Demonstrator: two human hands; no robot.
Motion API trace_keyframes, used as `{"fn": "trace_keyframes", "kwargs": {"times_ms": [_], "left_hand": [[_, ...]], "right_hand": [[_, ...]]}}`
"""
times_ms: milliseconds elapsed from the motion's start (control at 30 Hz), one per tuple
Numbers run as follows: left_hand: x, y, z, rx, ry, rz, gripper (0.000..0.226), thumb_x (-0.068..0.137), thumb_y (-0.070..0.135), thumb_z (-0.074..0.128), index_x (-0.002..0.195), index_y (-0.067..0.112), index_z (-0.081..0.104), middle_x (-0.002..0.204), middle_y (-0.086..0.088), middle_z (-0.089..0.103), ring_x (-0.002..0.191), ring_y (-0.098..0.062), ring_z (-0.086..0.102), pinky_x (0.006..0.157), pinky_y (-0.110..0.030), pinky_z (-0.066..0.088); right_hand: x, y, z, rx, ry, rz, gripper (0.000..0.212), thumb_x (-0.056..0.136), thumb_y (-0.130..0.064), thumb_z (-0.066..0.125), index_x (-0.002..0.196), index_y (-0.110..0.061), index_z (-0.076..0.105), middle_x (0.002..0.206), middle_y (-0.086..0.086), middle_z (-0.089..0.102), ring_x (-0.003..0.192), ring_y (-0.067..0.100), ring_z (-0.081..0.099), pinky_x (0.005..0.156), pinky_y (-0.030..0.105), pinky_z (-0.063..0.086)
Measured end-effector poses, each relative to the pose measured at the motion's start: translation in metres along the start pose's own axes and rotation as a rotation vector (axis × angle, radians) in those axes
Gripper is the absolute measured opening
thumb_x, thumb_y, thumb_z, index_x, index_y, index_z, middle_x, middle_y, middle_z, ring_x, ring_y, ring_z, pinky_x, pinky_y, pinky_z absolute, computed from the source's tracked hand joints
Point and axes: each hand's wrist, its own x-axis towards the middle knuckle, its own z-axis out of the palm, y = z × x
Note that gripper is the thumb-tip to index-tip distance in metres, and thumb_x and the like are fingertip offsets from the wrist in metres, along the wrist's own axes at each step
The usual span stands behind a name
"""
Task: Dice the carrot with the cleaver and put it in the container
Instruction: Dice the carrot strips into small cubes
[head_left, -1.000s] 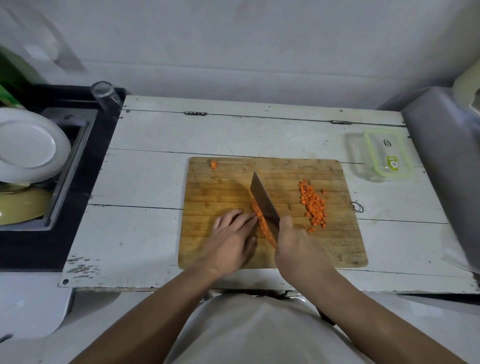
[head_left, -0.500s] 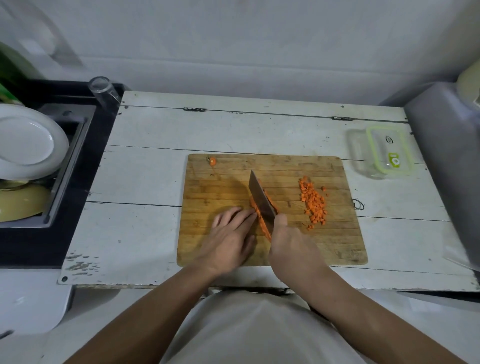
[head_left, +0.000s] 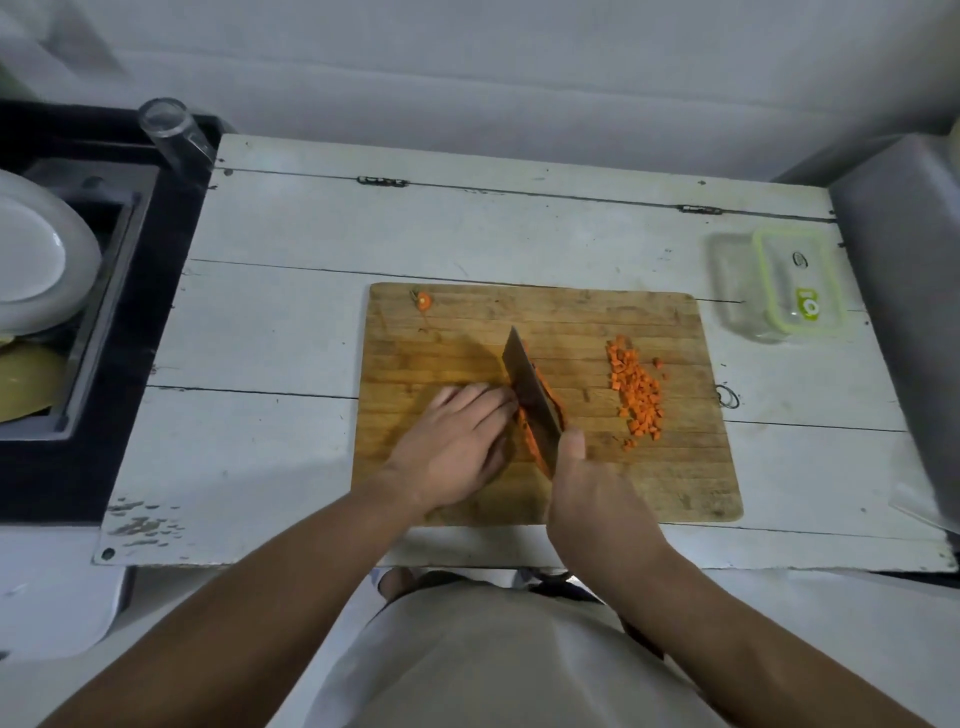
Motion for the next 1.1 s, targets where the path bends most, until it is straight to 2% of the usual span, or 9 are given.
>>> {"fn": "trace_keyframes", "kwargs": {"times_ms": [133,267,367,533,667,767,900,1000,1100], "left_hand": [[0.001,-0.003,0.000,-0.014,-0.010,-0.006,0.048,0.097,0.034,0.049,0.138,0.011,0.060,0.141,-0.003,0.058,0.130,-0.023,0.050,0.107,-0.042,0.041],[0.001,-0.002,-0.001,-0.006,-0.039,-0.019,0.051,0.096,0.034,0.046,0.140,0.012,0.059,0.143,-0.002,0.057,0.131,-0.022,0.049,0.107,-0.040,0.040],[-0.002,0.000,-0.002,-0.006,-0.058,-0.033,0.052,0.096,0.035,0.046,0.142,0.014,0.057,0.145,-0.001,0.056,0.134,-0.021,0.047,0.108,-0.041,0.040],[0.002,-0.001,-0.005,-0.018,-0.070,-0.044,0.054,0.096,0.037,0.039,0.142,0.014,0.057,0.145,-0.001,0.055,0.135,-0.021,0.046,0.110,-0.043,0.040],[0.002,-0.001,-0.005,-0.014,-0.084,-0.028,0.055,0.095,0.038,0.039,0.139,0.011,0.059,0.143,-0.003,0.057,0.133,-0.023,0.047,0.108,-0.042,0.041],[0.002,-0.002,-0.004,-0.004,-0.091,-0.045,0.055,0.096,0.038,0.038,0.142,0.014,0.056,0.147,-0.001,0.054,0.135,-0.020,0.045,0.110,-0.042,0.039],[0.000,0.005,-0.004,0.005,-0.083,-0.070,0.051,0.100,0.032,0.035,0.144,0.016,0.055,0.150,0.000,0.052,0.137,-0.018,0.044,0.112,-0.042,0.038],[-0.011,0.018,-0.005,-0.052,-0.053,-0.110,0.050,0.098,0.028,0.045,0.146,0.016,0.054,0.152,-0.001,0.047,0.139,-0.020,0.042,0.115,-0.041,0.037],[-0.029,0.036,-0.003,-0.101,-0.060,-0.033,0.051,0.091,0.029,0.053,0.141,0.018,0.057,0.146,0.000,0.050,0.134,-0.019,0.044,0.111,-0.038,0.037]], "right_hand": [[0.005,-0.006,0.006,-0.016,-0.026,0.022,0.057,0.093,0.000,0.040,0.144,-0.008,0.015,0.096,0.011,0.068,0.087,0.029,0.069,0.065,0.035,0.049],[0.011,-0.006,0.003,0.020,-0.040,0.037,0.045,0.092,0.002,0.043,0.133,-0.010,0.027,0.080,0.007,0.062,0.077,0.029,0.068,0.058,0.035,0.048],[0.005,-0.002,-0.004,-0.012,-0.044,0.040,0.046,0.092,0.001,0.041,0.134,-0.010,0.028,0.087,0.012,0.066,0.076,0.028,0.067,0.058,0.033,0.044],[0.001,-0.007,0.003,-0.096,-0.046,0.032,0.058,0.092,-0.001,0.043,0.144,-0.009,0.018,0.093,0.010,0.068,0.083,0.026,0.070,0.063,0.030,0.050],[0.013,-0.013,0.010,-0.082,-0.058,0.061,0.061,0.093,-0.001,0.043,0.146,-0.008,0.016,0.096,0.011,0.067,0.088,0.030,0.070,0.073,0.039,0.057],[0.017,-0.004,0.000,0.054,-0.120,0.074,0.047,0.093,-0.003,0.046,0.134,-0.011,0.026,0.092,0.013,0.065,0.085,0.033,0.069,0.068,0.042,0.054],[0.022,0.013,-0.022,0.262,-0.227,0.102,0.015,0.099,-0.008,0.043,0.105,-0.018,0.034,0.083,0.015,0.062,0.055,0.026,0.070,0.046,0.043,0.059],[0.021,0.015,-0.019,0.246,-0.213,0.104,0.016,0.099,-0.007,0.042,0.105,-0.019,0.033,0.083,0.016,0.062,0.052,0.025,0.070,0.044,0.043,0.058],[0.018,0.014,-0.009,0.184,-0.175,0.092,0.022,0.095,-0.003,0.045,0.101,-0.019,0.030,0.079,0.014,0.062,0.055,0.027,0.069,0.048,0.047,0.058]]}}
